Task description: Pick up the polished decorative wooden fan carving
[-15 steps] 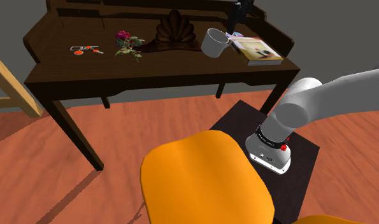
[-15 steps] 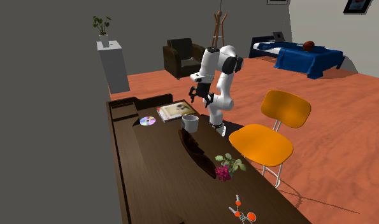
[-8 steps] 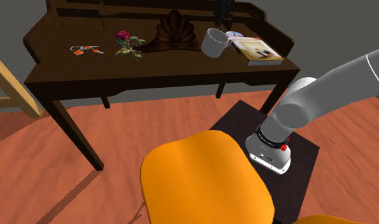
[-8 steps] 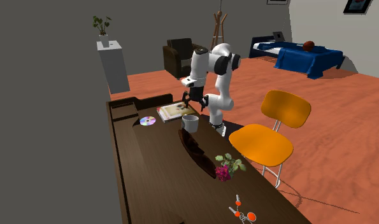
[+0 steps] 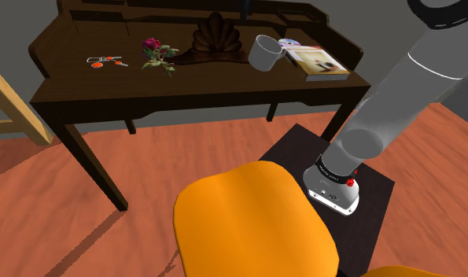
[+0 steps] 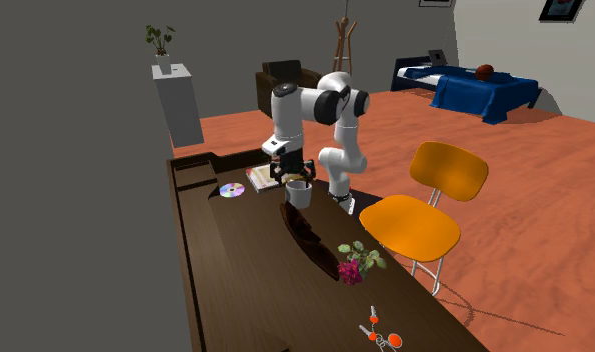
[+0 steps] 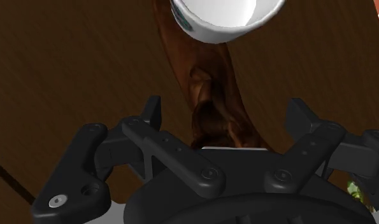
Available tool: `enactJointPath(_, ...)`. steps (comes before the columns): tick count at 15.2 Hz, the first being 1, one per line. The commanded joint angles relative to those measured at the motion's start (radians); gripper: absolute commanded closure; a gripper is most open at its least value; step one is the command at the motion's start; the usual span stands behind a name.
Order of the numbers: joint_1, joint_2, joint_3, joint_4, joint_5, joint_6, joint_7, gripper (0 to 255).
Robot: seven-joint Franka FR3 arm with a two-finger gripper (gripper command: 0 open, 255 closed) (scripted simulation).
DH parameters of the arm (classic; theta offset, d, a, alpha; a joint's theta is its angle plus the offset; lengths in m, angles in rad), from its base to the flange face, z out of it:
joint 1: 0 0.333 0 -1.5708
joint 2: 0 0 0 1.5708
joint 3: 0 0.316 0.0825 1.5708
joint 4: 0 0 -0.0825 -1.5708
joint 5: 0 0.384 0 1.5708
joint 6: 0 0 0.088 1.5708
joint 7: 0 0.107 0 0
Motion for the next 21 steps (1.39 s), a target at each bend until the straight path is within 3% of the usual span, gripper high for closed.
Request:
enactJointPath(1,0.004,0.111,-0.001,0.129,0.03,-0.052,-0.043,0)
enactJointPath(4,0.0,0.281,0.003,0.346,0.069,-0.145,-0.099,0)
enactJointPath(13,0.002,0.245,0.004,0.193,0.065,-0.027,-0.106,0)
enactJointPath(14,0.001,0.245,0.004,0.191,0.065,-0.027,-0.108,255)
enactJointPath(21,0.001,0.246,0.004,0.191,0.065,-0.026,-0.107,255)
